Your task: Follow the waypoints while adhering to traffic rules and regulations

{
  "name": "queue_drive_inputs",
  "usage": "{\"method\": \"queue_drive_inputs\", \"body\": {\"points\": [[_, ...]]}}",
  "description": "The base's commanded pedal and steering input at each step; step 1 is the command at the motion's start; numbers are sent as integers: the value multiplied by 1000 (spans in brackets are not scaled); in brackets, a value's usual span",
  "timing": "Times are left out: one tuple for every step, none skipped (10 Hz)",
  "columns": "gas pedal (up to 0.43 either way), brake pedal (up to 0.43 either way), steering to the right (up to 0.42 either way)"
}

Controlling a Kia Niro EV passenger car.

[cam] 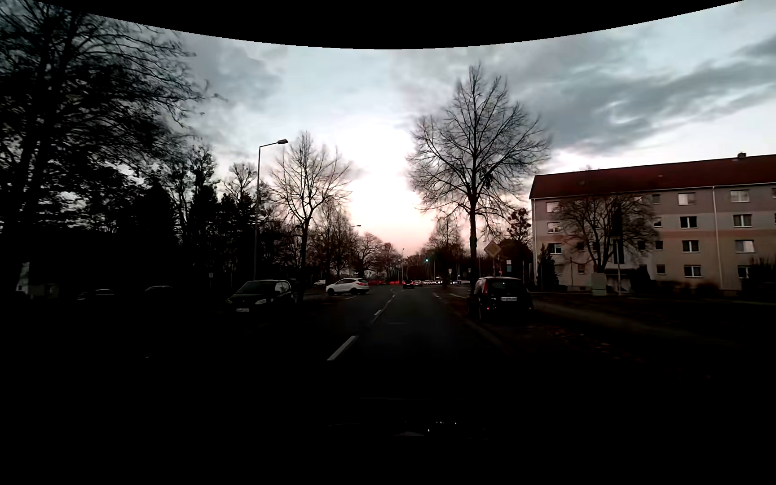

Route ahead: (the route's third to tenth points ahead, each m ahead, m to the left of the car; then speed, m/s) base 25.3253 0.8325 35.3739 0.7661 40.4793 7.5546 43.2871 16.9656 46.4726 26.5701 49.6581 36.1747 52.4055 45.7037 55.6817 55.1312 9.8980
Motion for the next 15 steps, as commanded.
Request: {"method": "queue_drive_inputs", "body": {"points": [[0, 0, 1], [0, 0, 1], [0, 0, 1], [0, 0, 1], [0, 0, 1], [0, 0, 1], [0, 24, 1], [0, 49, 1], [0, 49, 1], [0, 73, 1], [0, 98, 1], [0, 116, 1], [0, 134, 1], [0, 152, 1], [0, 159, 1]]}}
